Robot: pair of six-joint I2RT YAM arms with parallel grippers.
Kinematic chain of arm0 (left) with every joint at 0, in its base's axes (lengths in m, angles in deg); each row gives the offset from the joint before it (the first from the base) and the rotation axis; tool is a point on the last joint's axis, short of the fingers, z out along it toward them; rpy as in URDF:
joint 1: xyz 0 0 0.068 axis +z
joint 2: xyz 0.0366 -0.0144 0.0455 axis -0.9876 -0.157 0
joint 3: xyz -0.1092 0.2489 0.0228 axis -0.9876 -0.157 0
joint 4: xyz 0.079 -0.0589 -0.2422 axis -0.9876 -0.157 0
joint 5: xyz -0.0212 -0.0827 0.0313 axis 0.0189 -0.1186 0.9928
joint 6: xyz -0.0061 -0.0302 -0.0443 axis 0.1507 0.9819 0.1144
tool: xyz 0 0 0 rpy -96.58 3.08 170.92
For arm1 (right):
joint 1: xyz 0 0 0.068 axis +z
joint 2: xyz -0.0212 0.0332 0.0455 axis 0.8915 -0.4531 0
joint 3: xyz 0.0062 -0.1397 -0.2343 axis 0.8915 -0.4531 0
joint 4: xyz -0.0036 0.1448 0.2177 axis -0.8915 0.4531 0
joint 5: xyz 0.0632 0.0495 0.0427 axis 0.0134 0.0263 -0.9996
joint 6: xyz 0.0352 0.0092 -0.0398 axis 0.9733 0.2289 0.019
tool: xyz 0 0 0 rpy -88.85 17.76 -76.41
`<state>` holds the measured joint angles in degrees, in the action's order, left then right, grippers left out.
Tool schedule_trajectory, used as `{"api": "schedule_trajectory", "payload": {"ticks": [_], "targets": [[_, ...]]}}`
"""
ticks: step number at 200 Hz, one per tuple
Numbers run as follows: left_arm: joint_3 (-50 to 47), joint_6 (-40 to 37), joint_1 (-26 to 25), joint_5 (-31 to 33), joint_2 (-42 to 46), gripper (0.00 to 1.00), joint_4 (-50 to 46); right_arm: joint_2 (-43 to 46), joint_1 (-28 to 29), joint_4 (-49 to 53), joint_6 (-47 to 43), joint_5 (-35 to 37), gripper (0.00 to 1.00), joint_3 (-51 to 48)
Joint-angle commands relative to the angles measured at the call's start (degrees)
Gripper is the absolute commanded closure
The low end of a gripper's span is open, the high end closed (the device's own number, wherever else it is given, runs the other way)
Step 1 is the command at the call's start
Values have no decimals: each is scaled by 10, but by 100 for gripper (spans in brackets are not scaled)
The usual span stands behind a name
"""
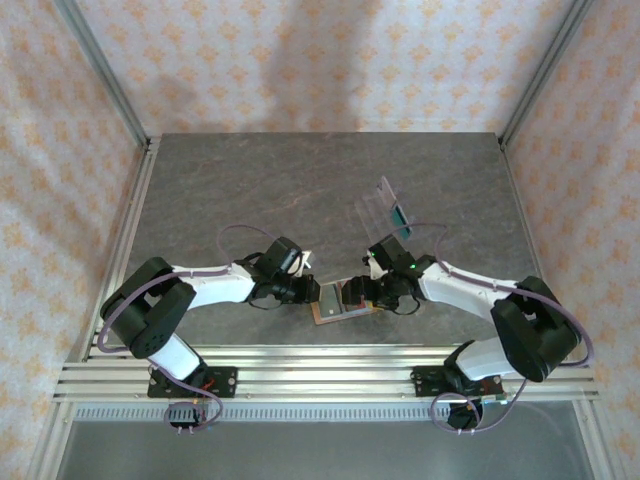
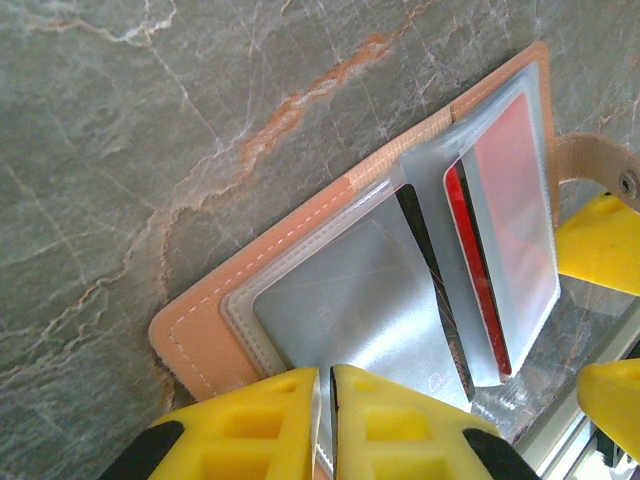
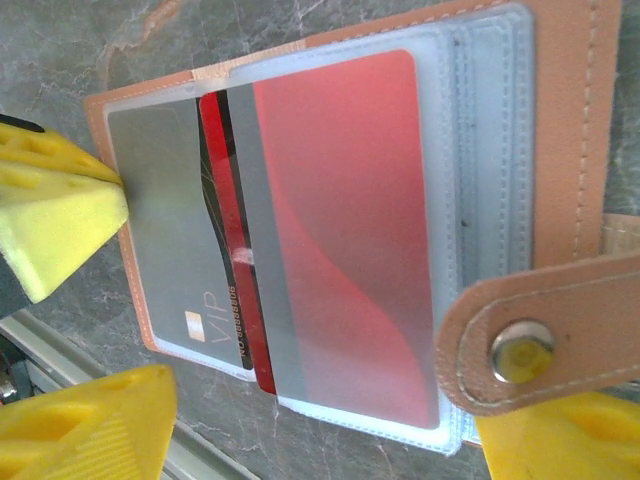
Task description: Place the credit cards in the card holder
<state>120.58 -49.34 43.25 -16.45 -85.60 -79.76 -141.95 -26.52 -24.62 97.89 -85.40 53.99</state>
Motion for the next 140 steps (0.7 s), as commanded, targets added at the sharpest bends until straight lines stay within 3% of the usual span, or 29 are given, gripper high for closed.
{"api": "schedule_trajectory", "payload": {"ticks": [1, 43, 96, 140], "targets": [[-6, -11, 4, 2, 1, 85, -20, -9, -3, -7, -3, -10, 23, -6], [-3, -12, 4, 1, 1, 85, -24, -6, -3, -17, -3, -22, 27, -7], [1, -15, 4, 2, 1, 85, -31, 7, -3, 18, -28, -5, 39, 7], [4, -16, 4, 1, -3, 85, -33, 15, -3, 31, -39, 0, 40, 13]]}}
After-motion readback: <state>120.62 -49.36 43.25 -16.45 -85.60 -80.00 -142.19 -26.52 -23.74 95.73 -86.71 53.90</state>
